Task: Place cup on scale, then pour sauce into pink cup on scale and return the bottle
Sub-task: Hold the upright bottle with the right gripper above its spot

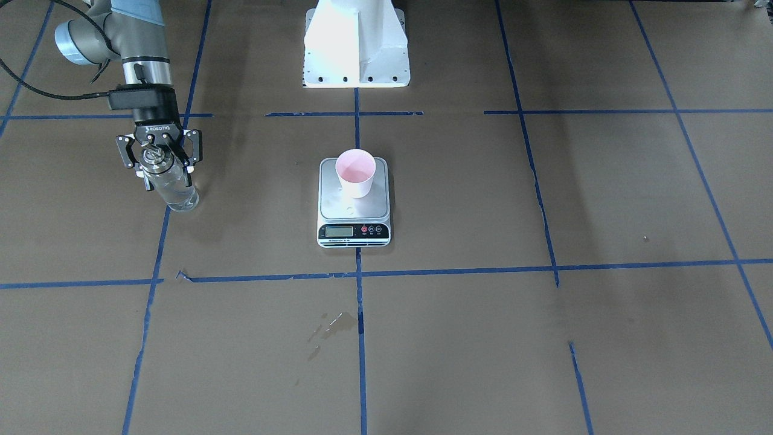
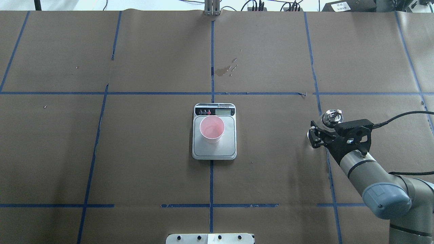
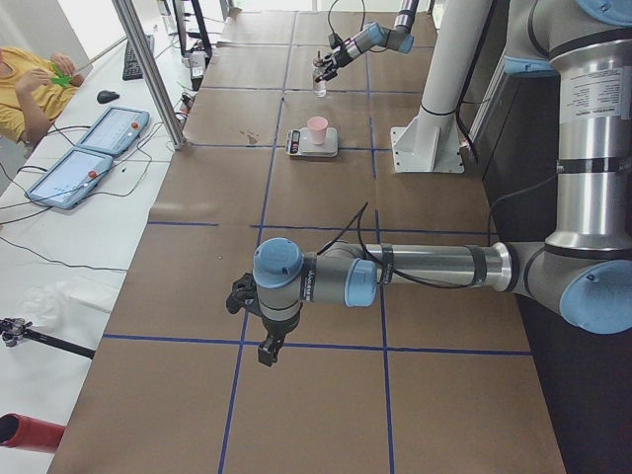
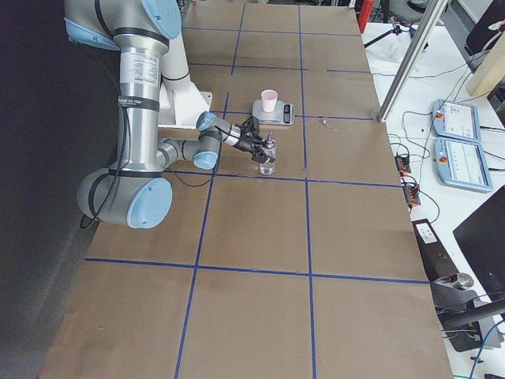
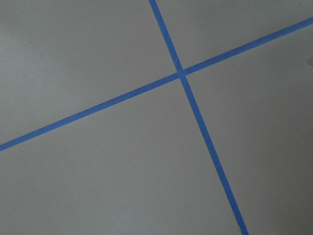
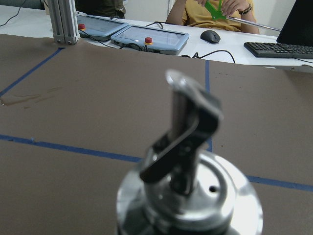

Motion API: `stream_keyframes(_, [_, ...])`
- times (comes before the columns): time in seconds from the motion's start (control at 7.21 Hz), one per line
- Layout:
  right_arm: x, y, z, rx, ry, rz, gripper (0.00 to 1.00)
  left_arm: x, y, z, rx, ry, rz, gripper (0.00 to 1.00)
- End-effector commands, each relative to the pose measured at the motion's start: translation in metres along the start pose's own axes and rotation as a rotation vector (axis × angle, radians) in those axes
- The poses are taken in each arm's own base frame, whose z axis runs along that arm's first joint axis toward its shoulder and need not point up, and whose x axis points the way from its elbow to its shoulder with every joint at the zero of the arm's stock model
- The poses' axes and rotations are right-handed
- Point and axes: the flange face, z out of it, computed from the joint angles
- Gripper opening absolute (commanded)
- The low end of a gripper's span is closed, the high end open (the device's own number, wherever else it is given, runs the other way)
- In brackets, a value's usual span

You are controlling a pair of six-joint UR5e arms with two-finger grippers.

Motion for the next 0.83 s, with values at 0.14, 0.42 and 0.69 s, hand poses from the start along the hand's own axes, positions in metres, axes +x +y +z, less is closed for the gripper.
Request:
stream_keyframes(0.14, [-0.0003, 0.0002, -0.0001, -0.004, -0.002, 0.0, 0.4, -0.0001, -0.0003, 0.0, 0.0, 0.0, 0.0, 1.0])
stream_keyframes(0.42, [-0.0007, 0.0011, -0.0001, -0.012, -0.006, -0.001, 0.48, -0.0001, -0.0003, 0.0, 0.0, 0.0, 0.0, 1.0])
stream_keyframes(0.69, [-0.0009, 0.0016, -0.0001, -0.017, -0.009, -0.001, 0.52, 0.0003, -0.0006, -0.0005, 0.001, 0.0, 0.001, 1.0])
